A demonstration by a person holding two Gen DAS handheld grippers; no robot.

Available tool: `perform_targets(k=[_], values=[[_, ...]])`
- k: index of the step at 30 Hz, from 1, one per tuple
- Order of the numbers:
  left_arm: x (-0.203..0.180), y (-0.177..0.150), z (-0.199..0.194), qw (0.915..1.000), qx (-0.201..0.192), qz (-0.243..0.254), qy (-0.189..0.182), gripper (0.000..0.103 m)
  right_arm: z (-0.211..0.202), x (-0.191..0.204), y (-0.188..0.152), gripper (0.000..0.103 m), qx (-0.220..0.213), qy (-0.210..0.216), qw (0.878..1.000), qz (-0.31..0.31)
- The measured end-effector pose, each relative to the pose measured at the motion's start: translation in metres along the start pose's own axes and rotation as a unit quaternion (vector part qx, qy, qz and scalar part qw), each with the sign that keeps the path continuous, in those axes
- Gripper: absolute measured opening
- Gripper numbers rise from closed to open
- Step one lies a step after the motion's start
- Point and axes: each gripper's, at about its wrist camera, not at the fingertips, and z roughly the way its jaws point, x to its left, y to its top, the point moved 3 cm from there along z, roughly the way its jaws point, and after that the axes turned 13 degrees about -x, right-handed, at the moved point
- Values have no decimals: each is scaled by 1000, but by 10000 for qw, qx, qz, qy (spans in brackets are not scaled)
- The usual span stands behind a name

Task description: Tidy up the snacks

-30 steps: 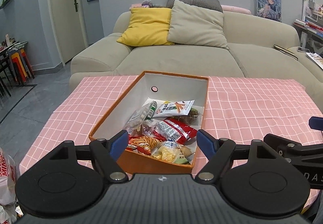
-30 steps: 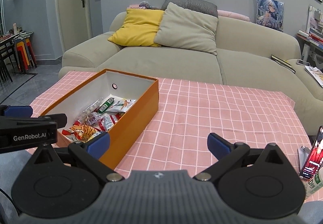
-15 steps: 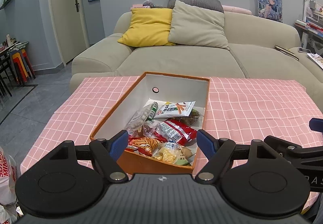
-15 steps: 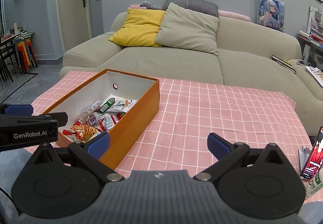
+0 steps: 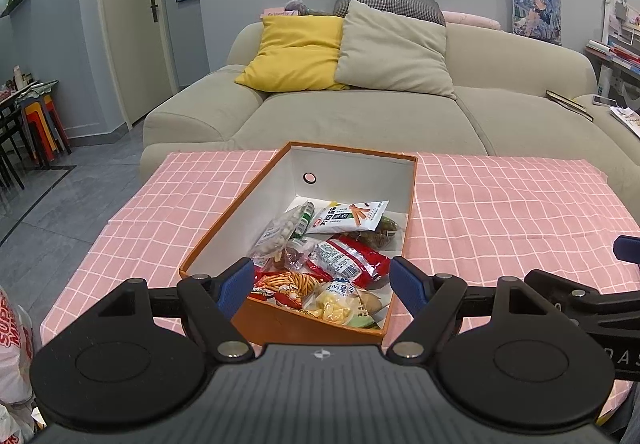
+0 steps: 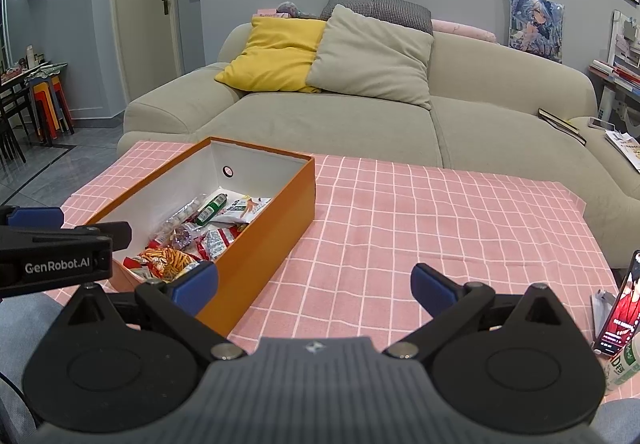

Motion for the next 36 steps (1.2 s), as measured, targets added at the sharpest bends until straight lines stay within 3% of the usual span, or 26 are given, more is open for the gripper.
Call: perform_targets(k=[36], values=[[-2,1,-6,9999,-76,29,113,90,0,-3,1,99,1,-4,10000,25]])
